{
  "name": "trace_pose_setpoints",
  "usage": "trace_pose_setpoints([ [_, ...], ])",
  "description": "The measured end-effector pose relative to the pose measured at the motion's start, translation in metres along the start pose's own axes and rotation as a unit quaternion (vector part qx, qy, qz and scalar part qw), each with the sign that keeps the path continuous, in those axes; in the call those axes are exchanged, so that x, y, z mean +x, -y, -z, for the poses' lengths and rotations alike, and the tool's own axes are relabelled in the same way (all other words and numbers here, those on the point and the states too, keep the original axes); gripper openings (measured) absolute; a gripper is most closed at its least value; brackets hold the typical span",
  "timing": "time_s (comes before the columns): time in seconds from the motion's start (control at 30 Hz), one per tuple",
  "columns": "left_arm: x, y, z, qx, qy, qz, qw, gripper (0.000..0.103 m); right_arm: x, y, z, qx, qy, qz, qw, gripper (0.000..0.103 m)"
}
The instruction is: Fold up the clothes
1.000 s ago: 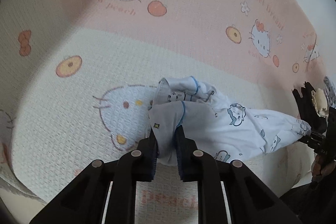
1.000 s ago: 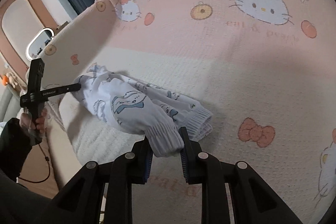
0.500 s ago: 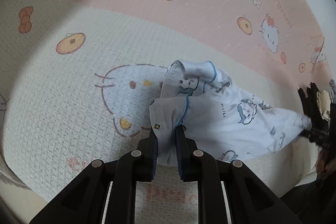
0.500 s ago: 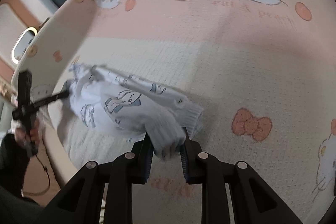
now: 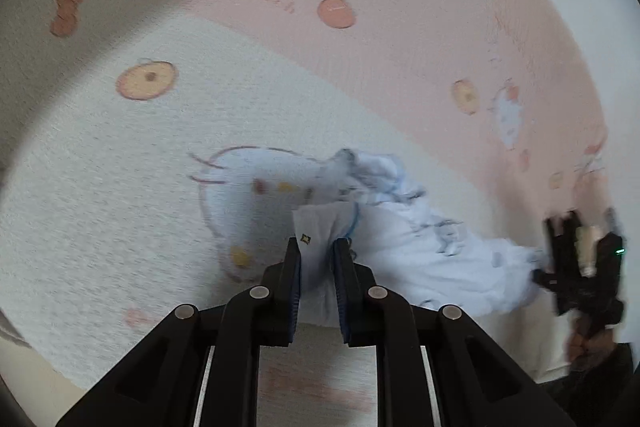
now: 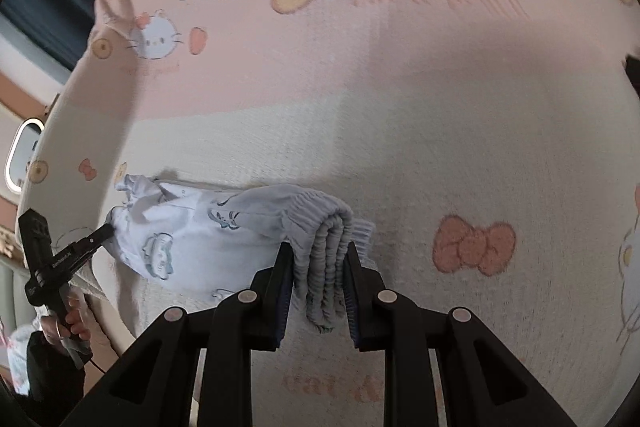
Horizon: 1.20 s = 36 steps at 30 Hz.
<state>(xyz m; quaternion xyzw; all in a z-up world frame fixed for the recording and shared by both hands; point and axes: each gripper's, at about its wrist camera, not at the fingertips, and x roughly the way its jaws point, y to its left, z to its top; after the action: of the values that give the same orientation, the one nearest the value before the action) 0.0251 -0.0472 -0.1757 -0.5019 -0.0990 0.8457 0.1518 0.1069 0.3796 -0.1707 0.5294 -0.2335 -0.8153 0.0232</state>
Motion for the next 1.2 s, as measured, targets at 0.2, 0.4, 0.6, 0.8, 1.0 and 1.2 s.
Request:
trace_pose_setpoints([
  [0.2,0.012,-0.013,0.006,-0.041,-0.021,0.006,0.9989,0.013,0.013,0.010,0.001,0.044,-0.027,0.028,0.998,0.024],
  [0.4,-0.004,-0.029,-0.003,-0.119,-0.016,0.097,0.9879,0.016,0.004,-0.004,0.004,-0.001,-0.001,0.060,0.998,0.036],
  [0.6,-0.005,-0.034,-0.004,-0.149,-0.012,0.127,0.9805,0.078,-0.017,-0.008,0.011,-0.004,0.046,0.029,0.999,0.050],
  [0.8,-0.001,-0.018,-0.009,-0.107,0.005,0.115,0.9876,0.078,-0.027,-0.010,0.010,0.005,0.077,0.012,0.997,0.051],
  [1.0,0.014,0.006,-0.013,-0.036,0.001,0.083,0.9959,0.078,-0.014,-0.003,0.005,0.024,0.073,0.008,0.997,0.051],
  [1.2,0.016,0.027,-0.009,0.035,0.006,0.043,0.9985,0.011,-0.017,0.002,0.006,0.030,0.112,0.005,0.993,0.009],
])
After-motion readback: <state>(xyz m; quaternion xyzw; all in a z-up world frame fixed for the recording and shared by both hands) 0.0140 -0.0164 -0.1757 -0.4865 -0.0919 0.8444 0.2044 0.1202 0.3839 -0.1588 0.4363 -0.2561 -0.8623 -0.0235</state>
